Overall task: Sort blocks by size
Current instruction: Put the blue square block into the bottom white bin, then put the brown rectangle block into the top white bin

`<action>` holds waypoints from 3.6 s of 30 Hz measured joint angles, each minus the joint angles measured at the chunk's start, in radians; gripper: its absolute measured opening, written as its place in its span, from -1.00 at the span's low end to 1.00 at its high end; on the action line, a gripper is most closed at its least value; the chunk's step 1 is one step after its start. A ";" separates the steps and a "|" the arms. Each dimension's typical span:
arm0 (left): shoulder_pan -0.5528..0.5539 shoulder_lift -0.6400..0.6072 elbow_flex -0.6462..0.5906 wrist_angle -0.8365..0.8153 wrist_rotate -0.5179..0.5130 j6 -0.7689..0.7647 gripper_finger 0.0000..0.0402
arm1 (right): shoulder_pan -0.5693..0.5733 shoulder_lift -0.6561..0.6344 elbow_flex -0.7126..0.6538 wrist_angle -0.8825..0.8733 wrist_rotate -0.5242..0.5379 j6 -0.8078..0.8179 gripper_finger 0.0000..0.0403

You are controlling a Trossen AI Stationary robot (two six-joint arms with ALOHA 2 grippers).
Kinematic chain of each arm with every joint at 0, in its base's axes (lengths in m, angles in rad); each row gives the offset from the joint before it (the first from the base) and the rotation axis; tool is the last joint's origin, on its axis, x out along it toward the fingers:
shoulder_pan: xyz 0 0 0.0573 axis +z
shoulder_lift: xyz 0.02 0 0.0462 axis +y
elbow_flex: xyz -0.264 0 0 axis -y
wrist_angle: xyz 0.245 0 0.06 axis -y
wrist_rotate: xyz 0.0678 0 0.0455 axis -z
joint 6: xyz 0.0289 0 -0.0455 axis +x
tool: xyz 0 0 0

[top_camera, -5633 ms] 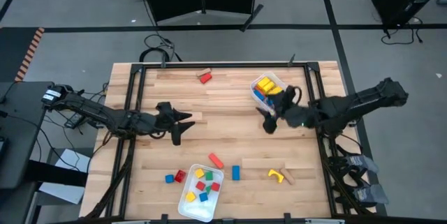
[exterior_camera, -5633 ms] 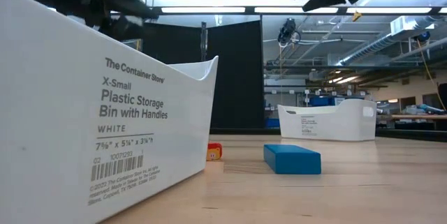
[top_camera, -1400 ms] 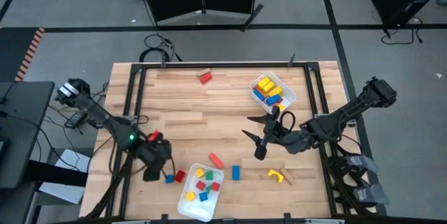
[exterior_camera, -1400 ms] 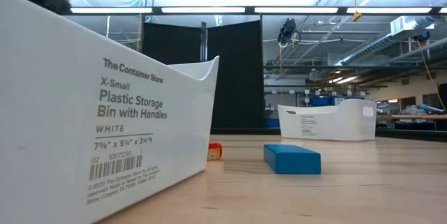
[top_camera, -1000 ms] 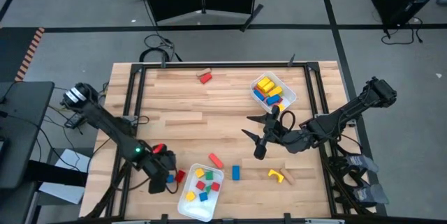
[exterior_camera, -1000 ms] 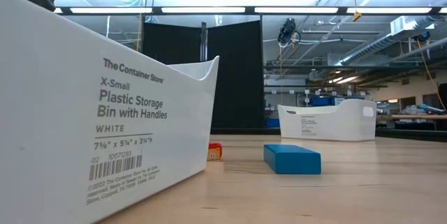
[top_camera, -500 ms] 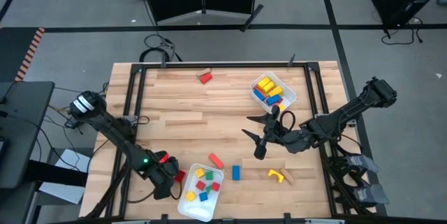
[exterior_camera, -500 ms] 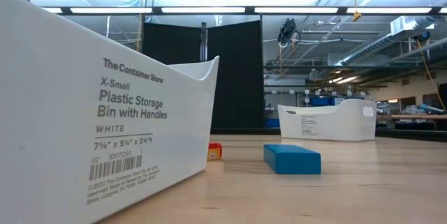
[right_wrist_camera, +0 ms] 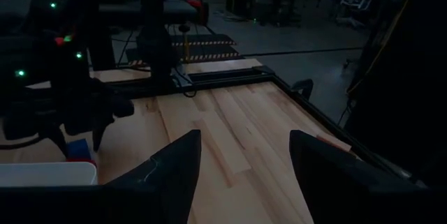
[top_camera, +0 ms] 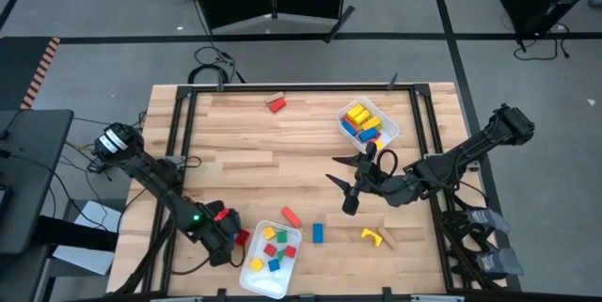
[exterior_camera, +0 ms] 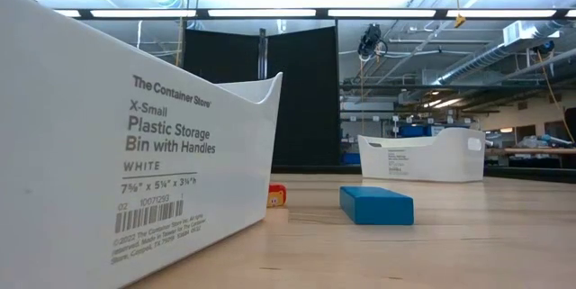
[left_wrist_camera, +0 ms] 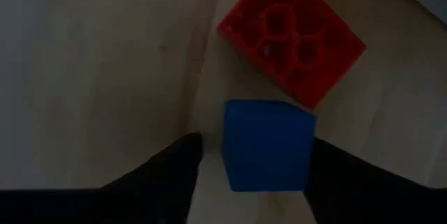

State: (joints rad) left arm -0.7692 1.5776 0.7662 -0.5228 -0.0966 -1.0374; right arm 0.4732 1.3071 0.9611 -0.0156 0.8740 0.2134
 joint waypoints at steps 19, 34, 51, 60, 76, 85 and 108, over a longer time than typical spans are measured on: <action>-0.003 -0.202 0.147 -0.281 -0.241 0.106 -0.32 | -0.013 0.000 0.000 0.008 0.000 -0.007 0.09; 0.140 -0.085 0.204 0.334 -0.164 0.747 -0.32 | -0.014 -0.001 0.000 0.037 -0.004 -0.006 0.06; 0.151 -0.097 0.206 0.253 -0.161 0.634 0.94 | -0.003 -0.001 0.000 0.030 -0.053 0.027 0.04; 0.081 -0.341 0.172 0.286 -0.523 0.796 0.79 | -0.011 0.040 0.001 -0.250 -0.202 0.296 0.07; 0.089 -0.407 -0.324 1.220 -0.612 1.040 0.57 | 0.234 0.101 0.000 -0.850 -0.549 1.054 0.12; 0.131 -0.407 -0.419 1.342 -0.605 1.061 0.55 | 0.379 0.164 0.000 -0.845 -0.618 1.337 0.19; 0.148 -0.407 -0.423 1.340 -0.572 1.057 0.55 | 0.483 0.452 0.005 -0.818 -0.755 1.531 0.34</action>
State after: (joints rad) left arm -0.6216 1.1706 0.3428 0.8173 -0.6684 0.0201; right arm 0.9562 1.7590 0.9664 -0.8335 0.1188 1.7448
